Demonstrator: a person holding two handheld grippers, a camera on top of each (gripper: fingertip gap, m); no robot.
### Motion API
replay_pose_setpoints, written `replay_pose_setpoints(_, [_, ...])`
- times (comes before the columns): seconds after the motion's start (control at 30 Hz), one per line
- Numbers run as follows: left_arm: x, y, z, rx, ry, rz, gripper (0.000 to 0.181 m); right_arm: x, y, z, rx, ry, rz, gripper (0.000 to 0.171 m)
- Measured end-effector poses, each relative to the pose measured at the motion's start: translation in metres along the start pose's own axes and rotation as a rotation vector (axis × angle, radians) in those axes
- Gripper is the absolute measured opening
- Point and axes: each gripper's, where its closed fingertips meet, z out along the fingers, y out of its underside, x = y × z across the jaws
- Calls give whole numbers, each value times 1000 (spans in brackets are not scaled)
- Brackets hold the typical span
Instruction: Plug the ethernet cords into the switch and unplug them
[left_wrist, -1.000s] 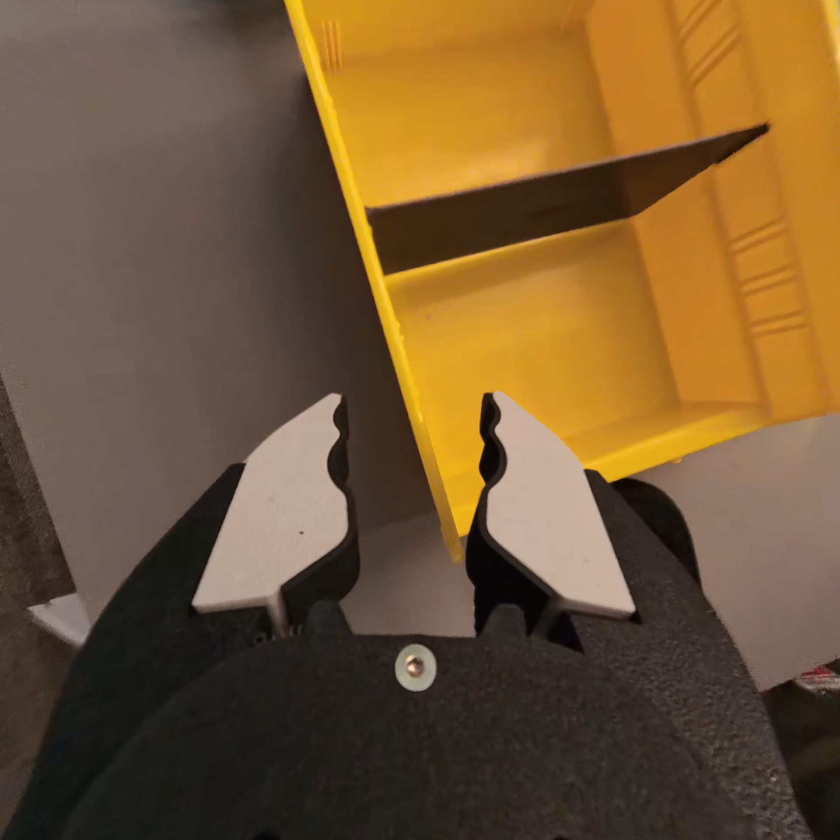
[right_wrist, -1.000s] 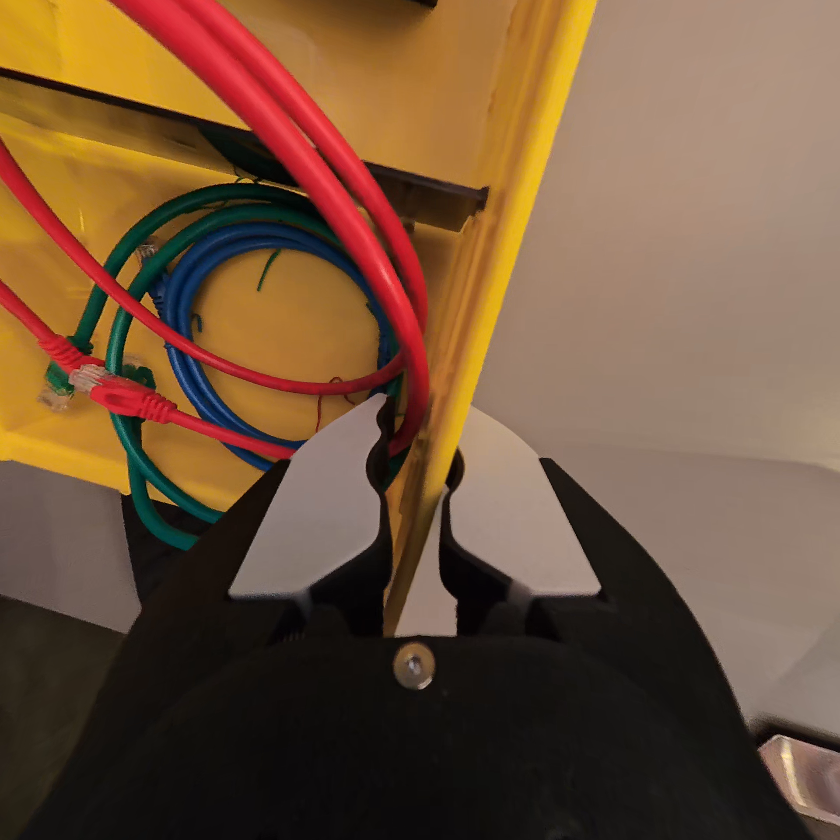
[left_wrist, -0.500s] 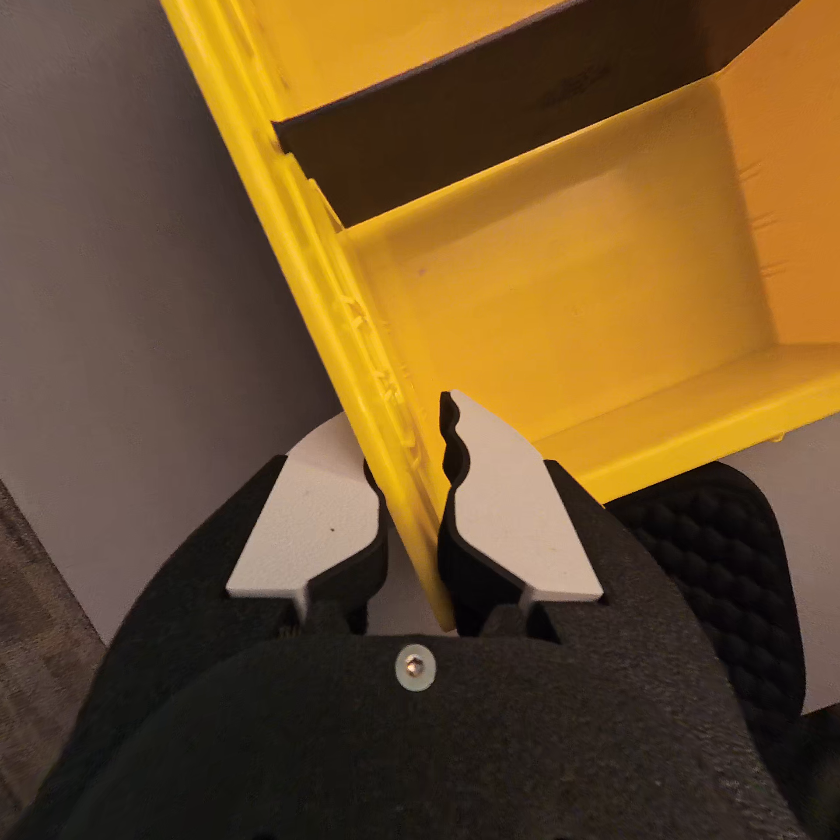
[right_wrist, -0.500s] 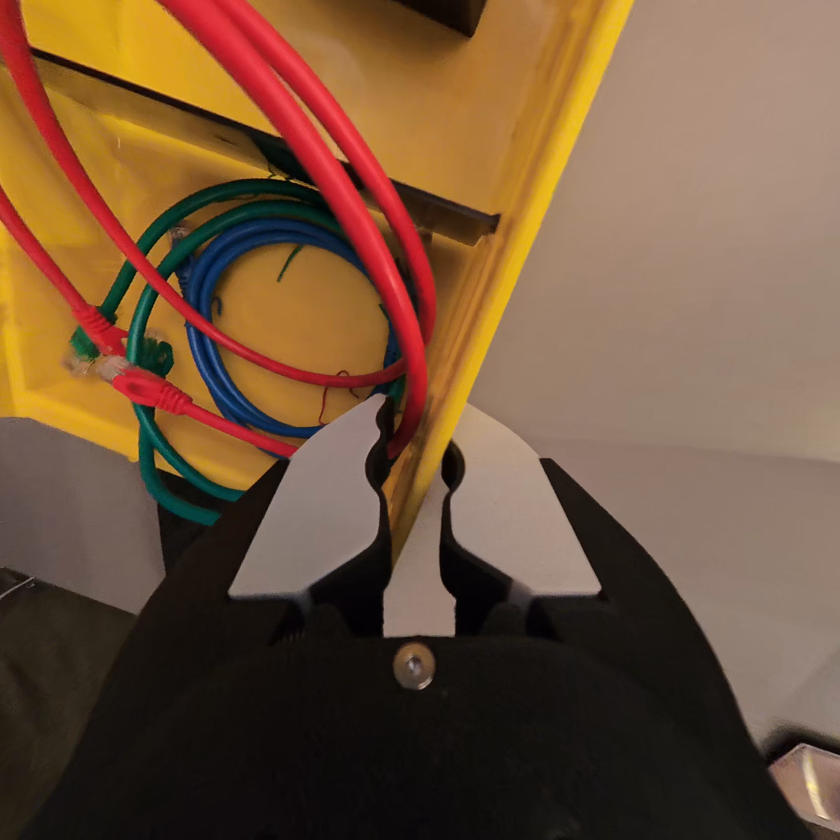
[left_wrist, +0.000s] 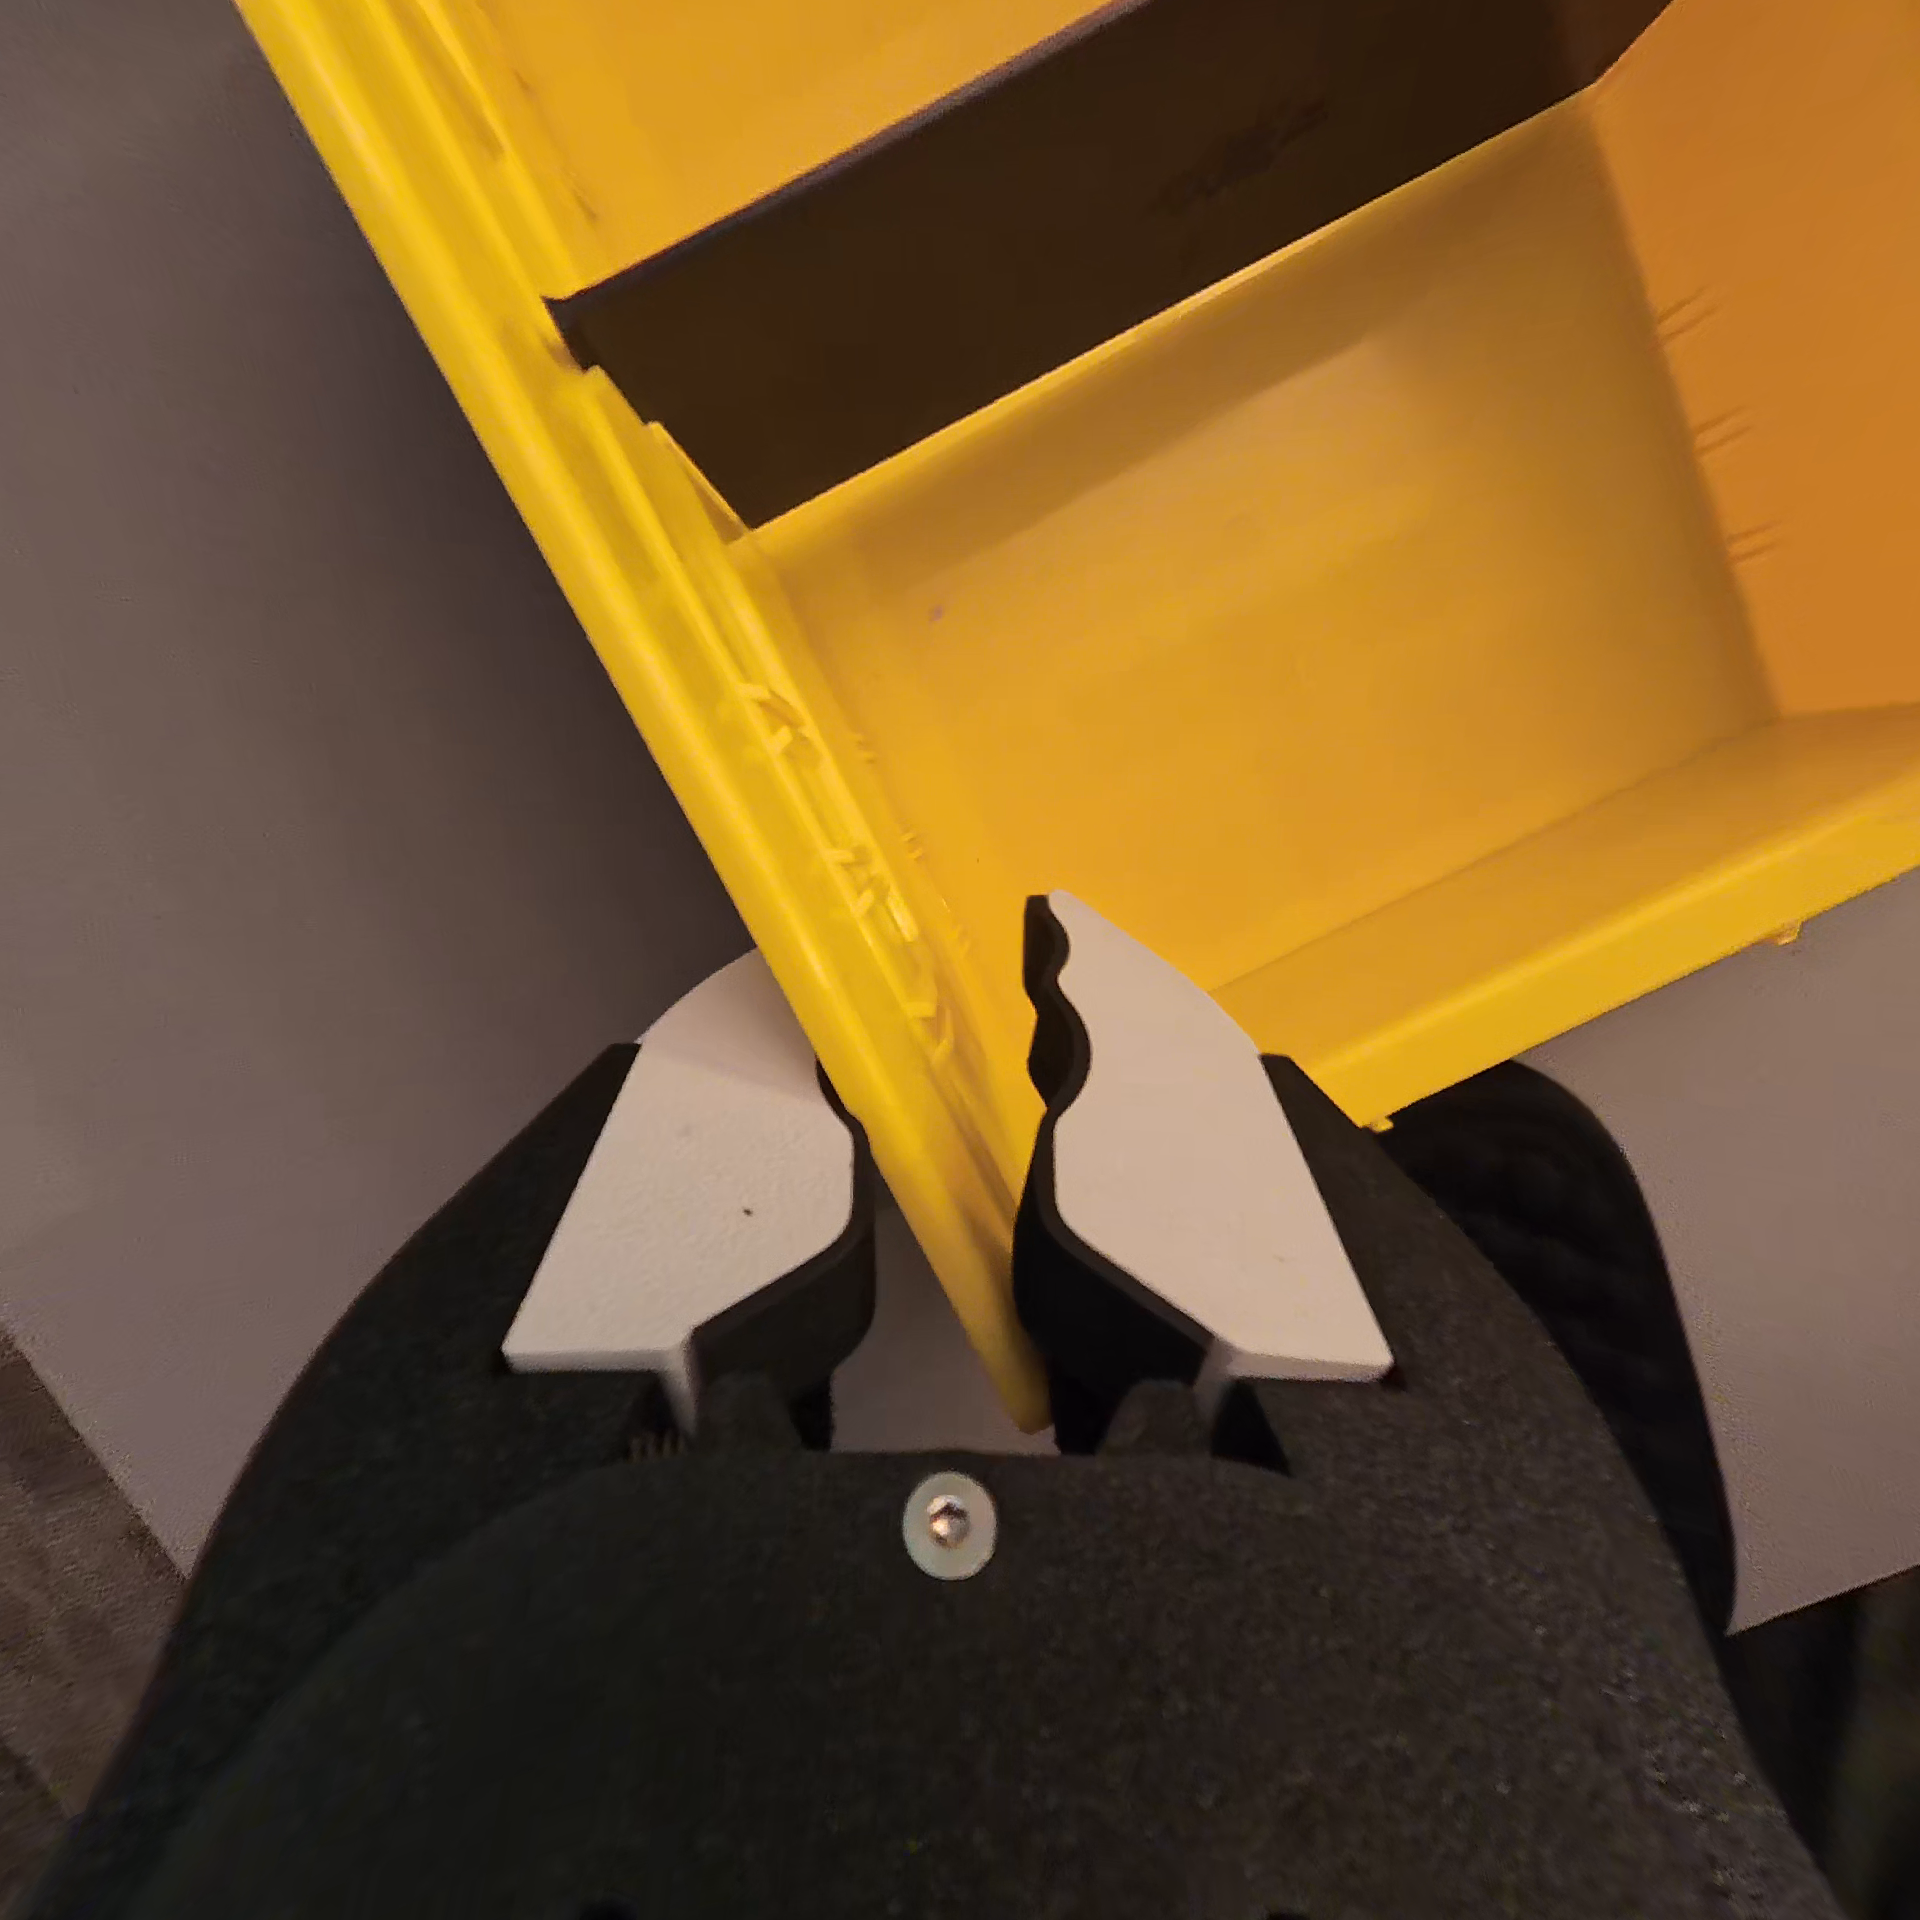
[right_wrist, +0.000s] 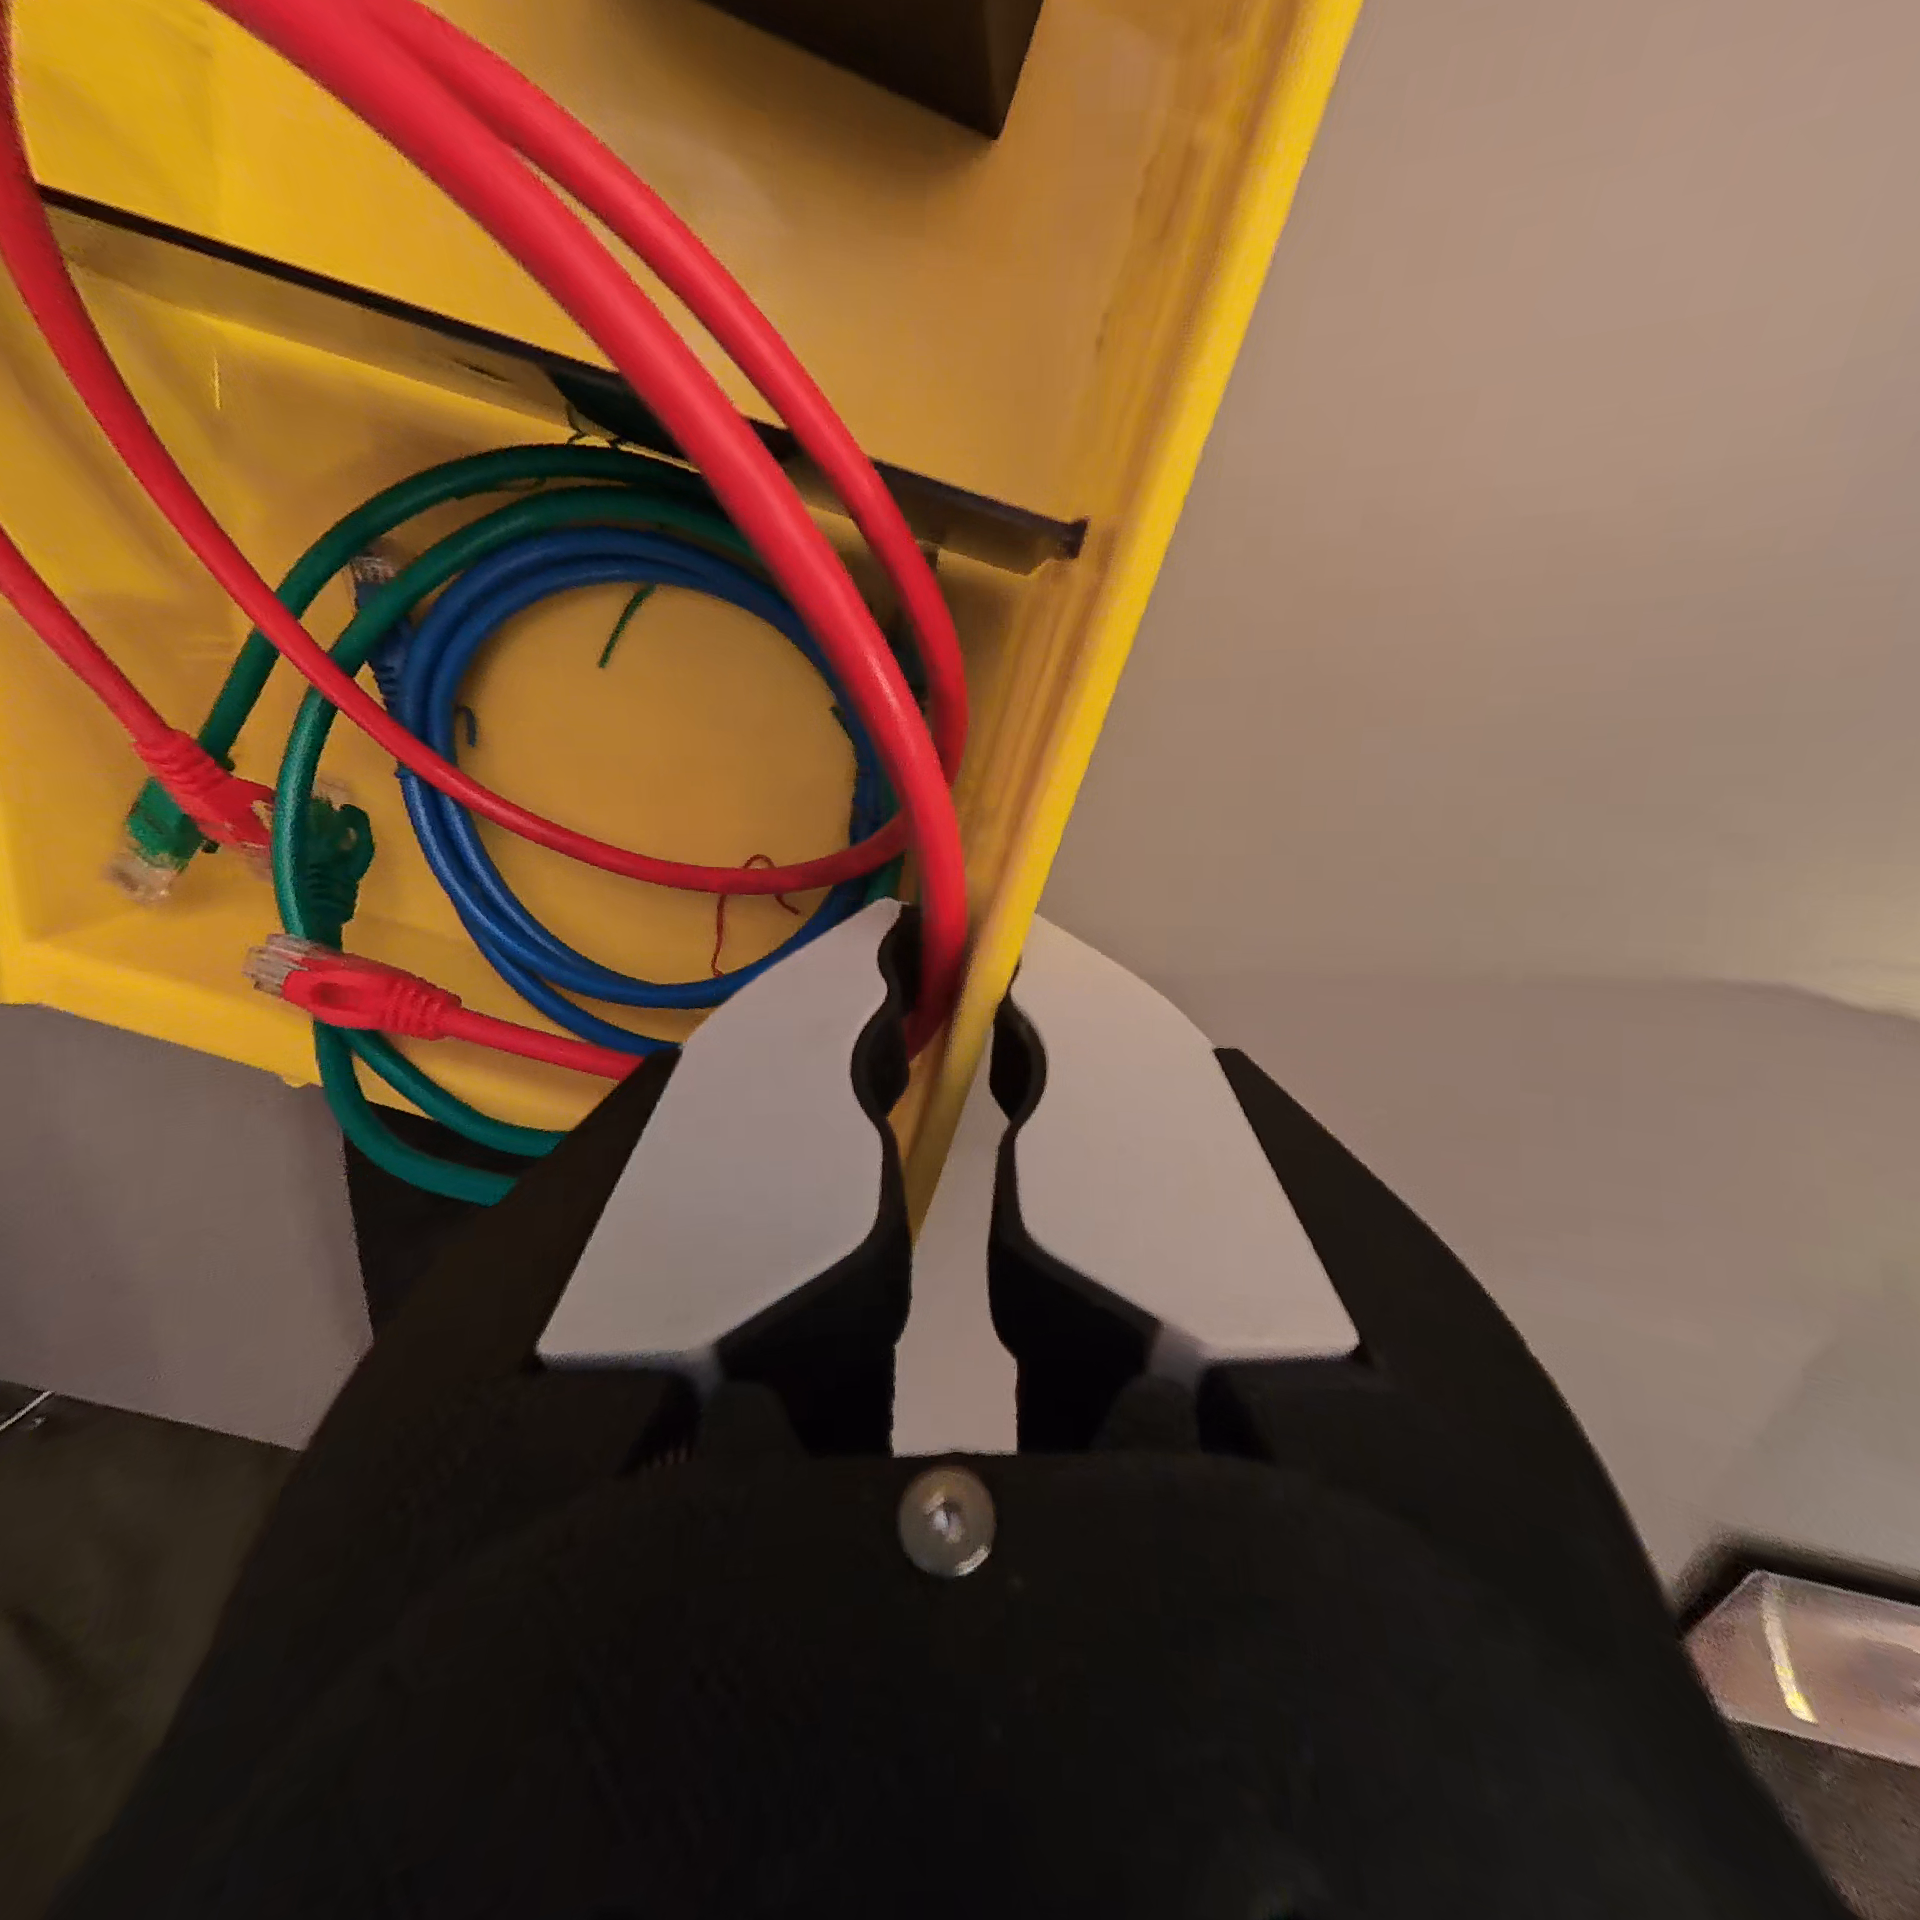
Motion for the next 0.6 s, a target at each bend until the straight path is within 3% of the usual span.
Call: replay_pose_setpoints(0.6, [93,-27,14,20,38,100,35,-104,-28,17,26,-36,-94,13])
